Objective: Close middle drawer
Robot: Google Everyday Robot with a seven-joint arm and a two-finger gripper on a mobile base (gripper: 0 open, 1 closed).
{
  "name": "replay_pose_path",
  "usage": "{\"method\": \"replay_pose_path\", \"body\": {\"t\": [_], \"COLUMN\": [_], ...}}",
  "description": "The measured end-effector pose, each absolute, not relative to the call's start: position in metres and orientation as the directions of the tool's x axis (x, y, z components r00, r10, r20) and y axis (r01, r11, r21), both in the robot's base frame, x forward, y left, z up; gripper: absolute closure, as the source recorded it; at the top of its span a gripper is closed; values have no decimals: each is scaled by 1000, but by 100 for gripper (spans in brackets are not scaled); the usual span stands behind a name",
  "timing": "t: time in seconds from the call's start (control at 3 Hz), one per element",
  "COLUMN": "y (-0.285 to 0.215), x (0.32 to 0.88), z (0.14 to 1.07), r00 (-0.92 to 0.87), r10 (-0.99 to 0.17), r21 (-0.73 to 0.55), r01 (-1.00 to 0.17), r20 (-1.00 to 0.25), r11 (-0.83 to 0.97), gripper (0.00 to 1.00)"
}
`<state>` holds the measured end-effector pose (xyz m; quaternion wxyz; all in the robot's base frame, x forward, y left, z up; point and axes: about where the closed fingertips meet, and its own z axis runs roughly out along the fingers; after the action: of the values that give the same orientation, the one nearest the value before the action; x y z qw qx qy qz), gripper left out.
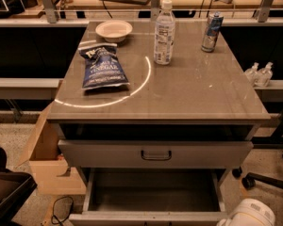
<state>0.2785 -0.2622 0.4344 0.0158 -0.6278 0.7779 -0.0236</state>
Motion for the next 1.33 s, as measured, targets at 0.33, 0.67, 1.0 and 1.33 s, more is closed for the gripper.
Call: {"method": "replay_pose_path", "body": {"t": [0.33, 0.67, 1.0, 1.33], "y": [-255, -249, -244, -239], "x": [295, 310, 323, 335], "z": [409, 388, 375, 367], "r00": [-192, -171, -151, -135], "r10": [-981, -985, -989, -991], "r21": [-36, -36, -49, -64], "r01": [-981, -985, -987, -989], "r20": [0, 3, 5, 1], "r11": [192, 171, 150, 134], "gripper": [100, 100, 100, 100]}}
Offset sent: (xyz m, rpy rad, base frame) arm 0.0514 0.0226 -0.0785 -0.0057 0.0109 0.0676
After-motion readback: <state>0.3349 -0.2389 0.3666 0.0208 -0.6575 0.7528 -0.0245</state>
